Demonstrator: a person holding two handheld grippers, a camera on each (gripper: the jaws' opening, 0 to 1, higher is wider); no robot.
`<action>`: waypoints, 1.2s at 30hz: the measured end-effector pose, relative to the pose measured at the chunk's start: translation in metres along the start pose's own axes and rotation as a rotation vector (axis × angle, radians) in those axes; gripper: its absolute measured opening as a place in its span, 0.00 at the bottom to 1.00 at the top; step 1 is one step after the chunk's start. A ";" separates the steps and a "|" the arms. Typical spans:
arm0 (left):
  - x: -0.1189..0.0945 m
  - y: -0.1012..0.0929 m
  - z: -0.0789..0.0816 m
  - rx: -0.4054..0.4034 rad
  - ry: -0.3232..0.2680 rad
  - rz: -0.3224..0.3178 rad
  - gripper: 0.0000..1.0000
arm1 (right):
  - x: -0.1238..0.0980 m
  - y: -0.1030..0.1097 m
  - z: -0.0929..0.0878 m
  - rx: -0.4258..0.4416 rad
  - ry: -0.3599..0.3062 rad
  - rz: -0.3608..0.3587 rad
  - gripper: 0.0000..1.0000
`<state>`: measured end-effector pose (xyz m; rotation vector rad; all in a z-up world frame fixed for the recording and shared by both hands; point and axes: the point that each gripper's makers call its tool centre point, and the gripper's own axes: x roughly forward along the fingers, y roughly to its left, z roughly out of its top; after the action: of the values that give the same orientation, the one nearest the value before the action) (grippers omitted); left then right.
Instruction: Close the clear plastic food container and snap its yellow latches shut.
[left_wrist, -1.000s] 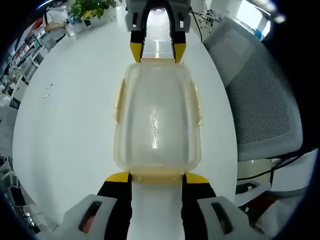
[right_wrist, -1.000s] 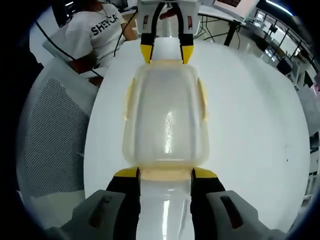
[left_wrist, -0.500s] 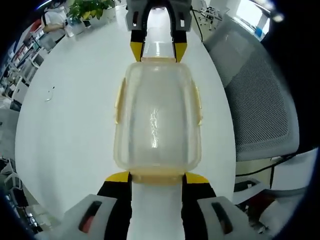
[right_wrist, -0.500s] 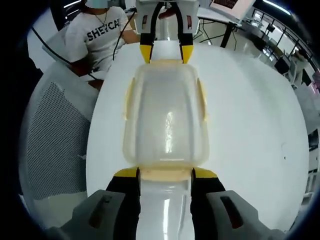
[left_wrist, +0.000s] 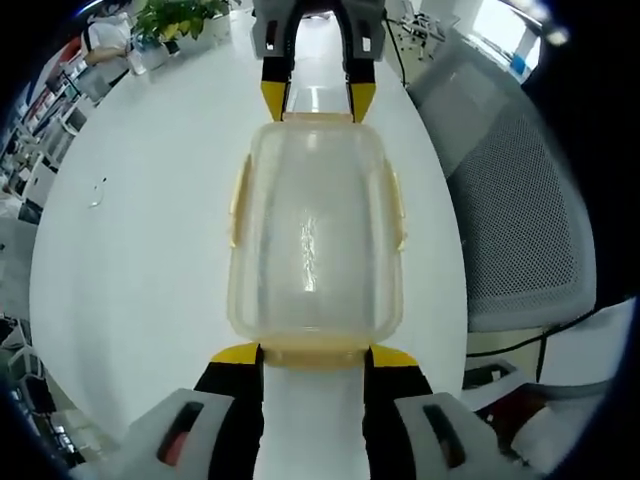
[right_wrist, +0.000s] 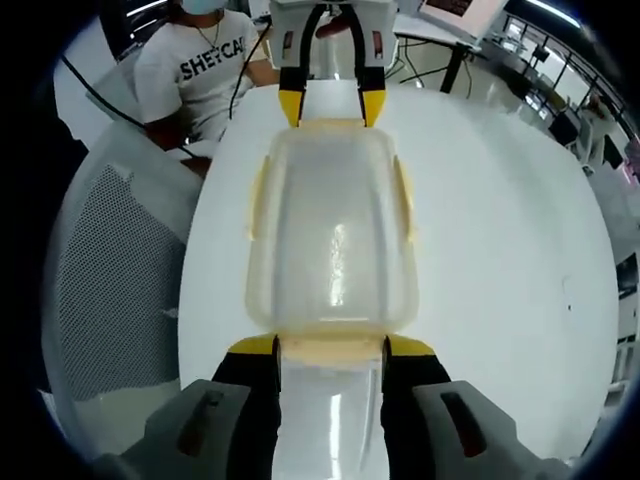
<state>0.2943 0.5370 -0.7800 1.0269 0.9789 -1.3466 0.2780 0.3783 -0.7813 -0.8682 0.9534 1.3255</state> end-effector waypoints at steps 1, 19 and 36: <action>0.000 0.000 0.002 0.000 -0.001 -0.002 0.33 | -0.002 0.000 -0.002 0.001 0.002 0.001 0.35; 0.012 0.000 0.054 0.020 -0.017 -0.011 0.33 | -0.023 0.003 -0.051 0.032 0.016 -0.011 0.35; 0.027 -0.004 0.103 0.025 -0.028 -0.023 0.33 | -0.043 0.007 -0.099 0.051 0.030 -0.015 0.35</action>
<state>0.2867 0.4312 -0.7772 1.0157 0.9579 -1.3919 0.2643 0.2709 -0.7791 -0.8565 0.9979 1.2729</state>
